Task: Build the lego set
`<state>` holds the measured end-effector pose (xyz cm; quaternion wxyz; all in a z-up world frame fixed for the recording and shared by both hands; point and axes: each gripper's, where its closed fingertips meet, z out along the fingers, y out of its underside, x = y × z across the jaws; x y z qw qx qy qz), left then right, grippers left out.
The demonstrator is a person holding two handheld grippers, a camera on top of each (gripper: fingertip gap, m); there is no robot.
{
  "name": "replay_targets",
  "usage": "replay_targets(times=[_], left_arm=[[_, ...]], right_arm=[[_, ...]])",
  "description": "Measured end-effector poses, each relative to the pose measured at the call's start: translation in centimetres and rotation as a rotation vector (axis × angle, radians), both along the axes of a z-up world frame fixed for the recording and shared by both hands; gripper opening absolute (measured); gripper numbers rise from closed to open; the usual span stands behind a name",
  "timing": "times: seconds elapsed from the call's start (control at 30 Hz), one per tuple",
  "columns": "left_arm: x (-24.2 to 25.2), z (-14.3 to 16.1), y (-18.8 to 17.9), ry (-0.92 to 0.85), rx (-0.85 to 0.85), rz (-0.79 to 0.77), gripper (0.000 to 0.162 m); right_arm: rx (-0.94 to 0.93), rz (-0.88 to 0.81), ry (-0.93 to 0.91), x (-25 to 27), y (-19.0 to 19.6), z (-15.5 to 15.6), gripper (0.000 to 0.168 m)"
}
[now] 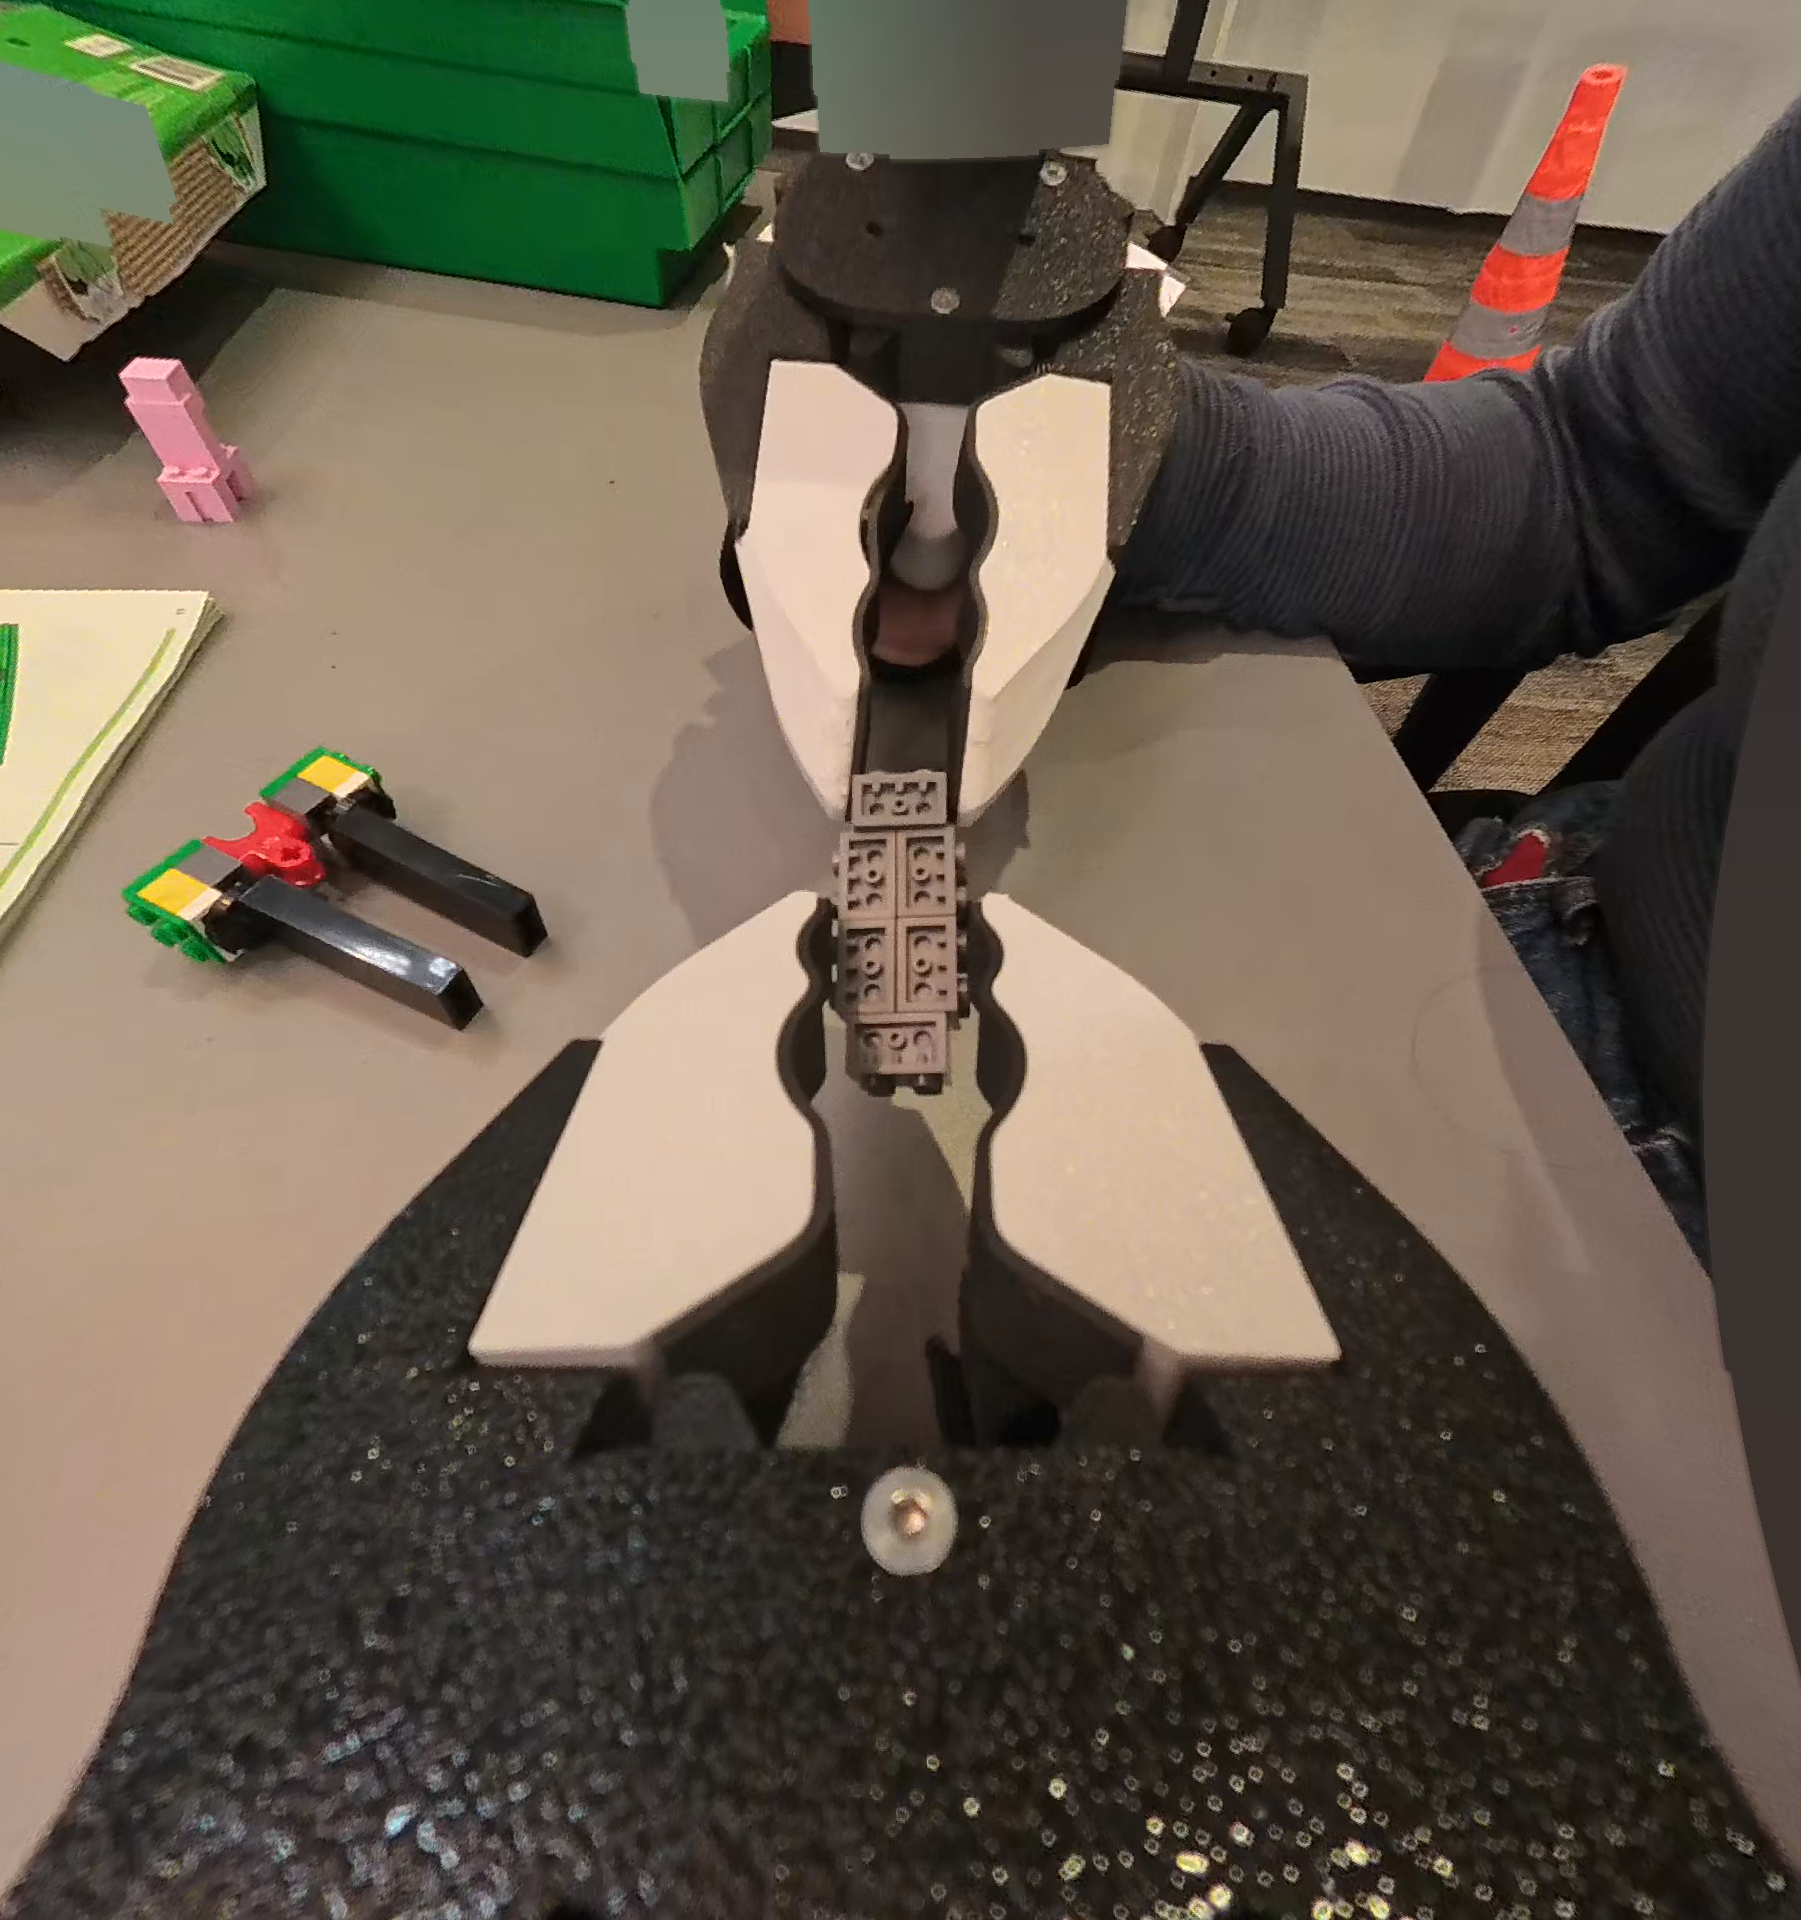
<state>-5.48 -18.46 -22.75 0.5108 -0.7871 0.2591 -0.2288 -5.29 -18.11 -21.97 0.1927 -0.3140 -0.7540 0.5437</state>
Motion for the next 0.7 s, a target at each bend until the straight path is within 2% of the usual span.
replay_targets(times=[0.4, 0.7], left_arm=[[0.21, -0.06, -0.11, 0.017, 0.009, -0.017, 0.024], [-0.43, 0.04, 0.37, 0.004, 0.006, 0.038, 0.024]], right_arm=[[-0.006, 0.009, -0.016, 0.12, -0.14, -0.13, 0.019], [-0.015, -0.011, 0.019, -0.1, 0.06, 0.35, 0.034]])
